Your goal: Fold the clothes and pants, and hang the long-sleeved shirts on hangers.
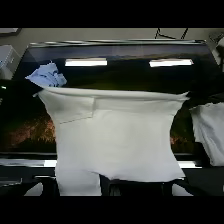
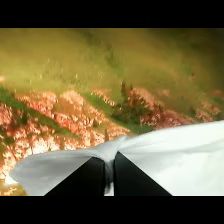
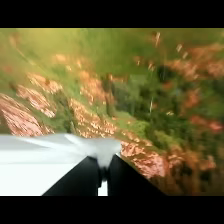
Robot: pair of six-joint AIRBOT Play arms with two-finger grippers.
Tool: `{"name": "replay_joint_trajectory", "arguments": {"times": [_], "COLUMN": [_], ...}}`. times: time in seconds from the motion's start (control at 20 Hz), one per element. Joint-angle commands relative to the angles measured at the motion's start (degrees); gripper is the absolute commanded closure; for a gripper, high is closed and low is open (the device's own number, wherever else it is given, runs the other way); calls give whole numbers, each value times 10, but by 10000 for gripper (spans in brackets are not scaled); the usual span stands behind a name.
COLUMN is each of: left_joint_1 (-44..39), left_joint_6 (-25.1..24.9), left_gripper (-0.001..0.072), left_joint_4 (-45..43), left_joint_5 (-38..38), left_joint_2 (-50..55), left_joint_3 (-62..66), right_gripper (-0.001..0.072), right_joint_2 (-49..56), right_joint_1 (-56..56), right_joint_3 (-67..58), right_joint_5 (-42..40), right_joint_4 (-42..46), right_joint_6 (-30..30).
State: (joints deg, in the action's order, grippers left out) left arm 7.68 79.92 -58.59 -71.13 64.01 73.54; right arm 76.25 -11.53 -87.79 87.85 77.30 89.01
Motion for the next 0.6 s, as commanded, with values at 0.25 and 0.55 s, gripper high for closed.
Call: {"name": "replay_joint_trajectory", "arguments": {"times": [0.25,0.55], "left_joint_1": [-18,-50], "left_joint_6": [-9,-47], "left_gripper": [686,686], "left_joint_4": [122,122], "left_joint_5": [292,349], "left_joint_2": [233,310], "left_joint_3": [-43,61], "right_gripper": [674,674], "right_joint_2": [201,212], "right_joint_1": [47,47], "right_joint_3": [26,17], "right_joint_5": [-350,-483], "right_joint_4": [-46,-47], "right_joint_6": [53,107]}}
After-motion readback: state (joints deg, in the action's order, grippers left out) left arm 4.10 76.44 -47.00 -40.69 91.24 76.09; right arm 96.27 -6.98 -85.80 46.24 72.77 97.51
